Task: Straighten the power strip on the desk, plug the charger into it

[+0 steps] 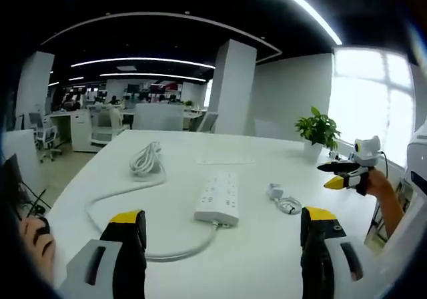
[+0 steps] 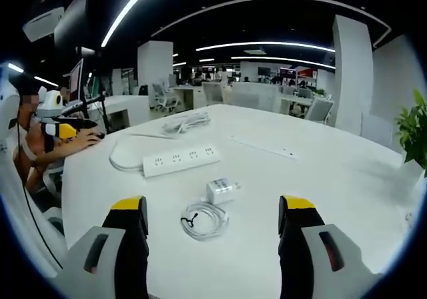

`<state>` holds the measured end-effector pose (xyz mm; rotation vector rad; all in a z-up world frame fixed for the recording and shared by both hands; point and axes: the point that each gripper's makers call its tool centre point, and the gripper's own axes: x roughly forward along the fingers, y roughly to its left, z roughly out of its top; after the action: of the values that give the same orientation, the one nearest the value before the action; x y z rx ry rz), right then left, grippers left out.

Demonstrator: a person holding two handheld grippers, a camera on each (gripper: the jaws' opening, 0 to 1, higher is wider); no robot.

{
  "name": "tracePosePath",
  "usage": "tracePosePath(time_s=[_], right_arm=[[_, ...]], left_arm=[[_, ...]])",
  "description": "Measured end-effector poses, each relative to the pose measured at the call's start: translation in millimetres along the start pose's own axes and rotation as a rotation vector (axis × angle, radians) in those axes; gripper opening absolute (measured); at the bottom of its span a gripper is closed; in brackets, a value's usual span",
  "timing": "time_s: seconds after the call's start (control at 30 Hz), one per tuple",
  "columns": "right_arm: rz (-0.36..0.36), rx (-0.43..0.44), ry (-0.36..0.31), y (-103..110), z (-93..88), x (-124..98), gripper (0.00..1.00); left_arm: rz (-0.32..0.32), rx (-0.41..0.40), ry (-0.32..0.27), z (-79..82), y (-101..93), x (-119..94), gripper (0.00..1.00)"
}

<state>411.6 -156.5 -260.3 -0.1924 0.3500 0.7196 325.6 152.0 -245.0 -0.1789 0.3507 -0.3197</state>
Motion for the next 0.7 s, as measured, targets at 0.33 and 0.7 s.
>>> tracePosePath(time_s=[0.33,0.7], right_arm=[[-0.006,0.0,-0.004,-2,1.0,-3,0.79],[-0.009,-0.015,-0.007,0,6.1,-8,0.81]], left_arm=[[-0.003,0.013,0.013,0.4,-2.9,3,0.96],[0.012,0.029,0.028,0.9,-2.0,1,0.96]])
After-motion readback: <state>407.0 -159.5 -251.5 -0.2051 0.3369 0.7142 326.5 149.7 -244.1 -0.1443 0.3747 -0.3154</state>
